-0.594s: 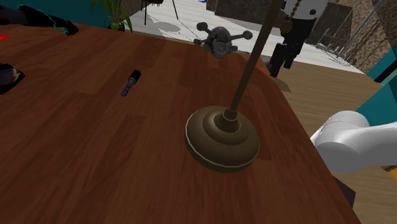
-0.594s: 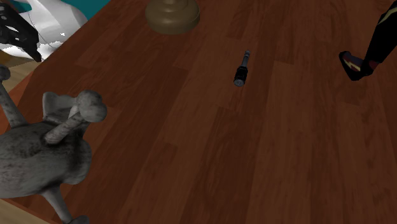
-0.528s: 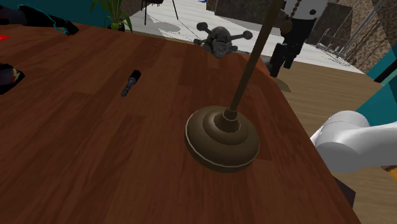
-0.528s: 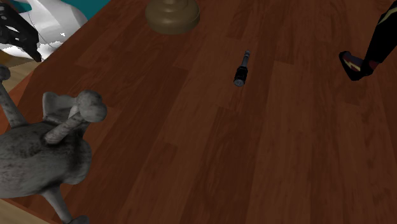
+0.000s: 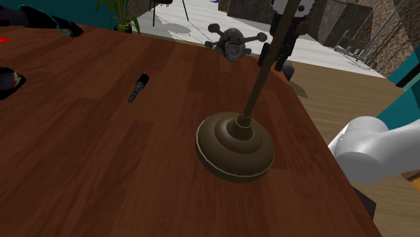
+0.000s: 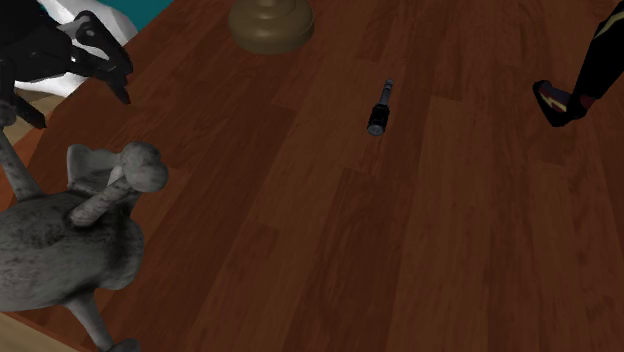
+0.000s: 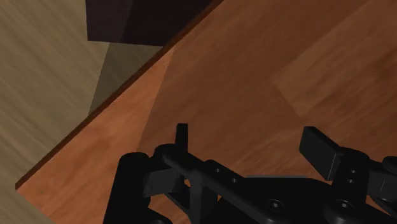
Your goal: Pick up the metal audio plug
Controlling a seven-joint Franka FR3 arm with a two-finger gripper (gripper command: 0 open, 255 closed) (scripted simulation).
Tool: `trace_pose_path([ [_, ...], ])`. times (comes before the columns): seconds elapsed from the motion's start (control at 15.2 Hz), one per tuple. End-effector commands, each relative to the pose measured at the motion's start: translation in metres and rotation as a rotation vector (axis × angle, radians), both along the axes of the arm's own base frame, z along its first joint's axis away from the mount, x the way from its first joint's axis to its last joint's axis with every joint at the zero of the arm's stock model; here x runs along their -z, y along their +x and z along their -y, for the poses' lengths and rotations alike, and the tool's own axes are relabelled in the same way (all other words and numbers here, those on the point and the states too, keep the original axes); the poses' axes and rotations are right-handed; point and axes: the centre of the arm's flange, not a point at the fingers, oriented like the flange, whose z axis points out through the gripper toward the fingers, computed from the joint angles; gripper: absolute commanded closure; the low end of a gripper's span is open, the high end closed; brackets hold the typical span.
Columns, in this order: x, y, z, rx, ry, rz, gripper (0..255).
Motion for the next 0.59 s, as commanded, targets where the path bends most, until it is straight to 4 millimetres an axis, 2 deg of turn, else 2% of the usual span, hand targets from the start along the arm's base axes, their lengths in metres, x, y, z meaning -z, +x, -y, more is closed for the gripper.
trace_pose_path([
  [0.0,0.002,0.011,-0.023,-0.015,0.01,0.012,0],
  [0.53,0.0,0.056,-0.109,-0.076,0.045,0.06,0],
])
